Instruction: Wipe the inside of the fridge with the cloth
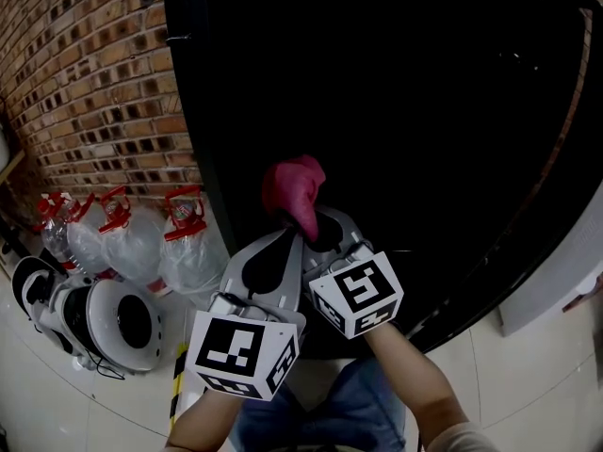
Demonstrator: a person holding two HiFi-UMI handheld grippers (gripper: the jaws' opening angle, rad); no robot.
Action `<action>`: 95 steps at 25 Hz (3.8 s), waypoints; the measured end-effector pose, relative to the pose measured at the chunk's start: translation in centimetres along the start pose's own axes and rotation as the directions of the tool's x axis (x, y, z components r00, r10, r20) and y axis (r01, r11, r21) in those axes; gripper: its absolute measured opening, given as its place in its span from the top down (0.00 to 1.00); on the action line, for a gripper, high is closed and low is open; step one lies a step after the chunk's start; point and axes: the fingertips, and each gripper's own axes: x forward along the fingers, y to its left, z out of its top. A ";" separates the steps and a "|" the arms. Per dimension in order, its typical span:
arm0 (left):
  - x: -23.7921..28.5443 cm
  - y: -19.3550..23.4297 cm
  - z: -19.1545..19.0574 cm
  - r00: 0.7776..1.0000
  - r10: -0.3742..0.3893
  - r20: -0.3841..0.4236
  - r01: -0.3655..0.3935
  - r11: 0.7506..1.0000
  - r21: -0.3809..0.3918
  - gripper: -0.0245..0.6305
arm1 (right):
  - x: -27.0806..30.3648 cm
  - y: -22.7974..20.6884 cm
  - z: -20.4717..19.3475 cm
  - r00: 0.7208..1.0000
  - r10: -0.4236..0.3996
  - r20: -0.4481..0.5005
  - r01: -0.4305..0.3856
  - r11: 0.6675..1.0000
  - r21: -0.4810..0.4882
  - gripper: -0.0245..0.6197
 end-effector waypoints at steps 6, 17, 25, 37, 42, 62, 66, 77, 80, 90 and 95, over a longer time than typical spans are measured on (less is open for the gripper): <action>0.7 -0.5 0.4 0.999 -0.036 0.017 0.037 0.999 -0.020 0.94 | 2.6 -3.2 0.6 0.999 -0.029 -0.031 0.027 0.999 -0.039 0.87; 2.7 -1.8 0.3 0.996 -0.091 0.013 0.091 0.996 -0.009 0.94 | 6.9 -11.1 0.8 0.985 -0.149 -0.090 0.144 0.988 -0.053 0.87; 2.2 -1.3 0.5 0.996 -0.088 0.010 0.088 0.996 0.007 0.94 | 9.6 -13.5 -2.1 0.955 -0.195 -0.223 0.172 0.978 -0.118 0.87; 2.9 -2.1 0.5 0.993 -0.119 0.018 0.119 0.993 -0.014 0.94 | 6.1 -18.6 -2.7 0.904 -0.341 -0.260 0.318 0.940 -0.124 0.87; 4.0 -2.9 -0.1 0.990 -0.141 0.007 0.141 0.990 -0.021 0.94 | 2.1 -22.4 -3.2 0.842 -0.458 -0.287 0.448 0.888 -0.103 0.87; 6.1 -5.4 -1.3 0.991 -0.132 -0.020 0.132 0.991 -0.017 0.94 | -4.8 -22.8 -0.9 0.822 -0.524 -0.223 0.548 0.834 0.063 0.87; 6.7 -6.0 -1.7 0.991 -0.135 -0.024 0.135 0.991 -0.016 0.94 | -7.3 -19.8 1.0 0.848 -0.506 -0.160 0.524 0.845 0.109 0.87; 7.3 -7.6 -3.4 0.991 -0.123 -0.047 0.122 0.992 -0.024 0.94 | -16.7 -10.3 5.4 0.865 -0.499 0.057 0.500 0.866 -0.003 0.87; 7.2 -7.6 -3.9 0.993 -0.105 -0.053 0.104 0.994 -0.019 0.94 | -18.0 -9.0 5.3 0.863 -0.498 0.086 0.502 0.864 -0.027 0.87; 4.2 -6.4 -5.8 0.999 -0.040 -0.037 0.040 0.999 0.015 0.94 | -16.9 -5.8 2.6 0.910 -0.407 0.085 0.411 0.911 -0.029 0.87; 1.7 -4.7 -8.9 0.999 -0.009 -0.038 0.007 1.000 -0.028 0.94 | -15.6 -3.1 -0.8 0.932 -0.352 0.084 0.354 0.935 -0.003 0.87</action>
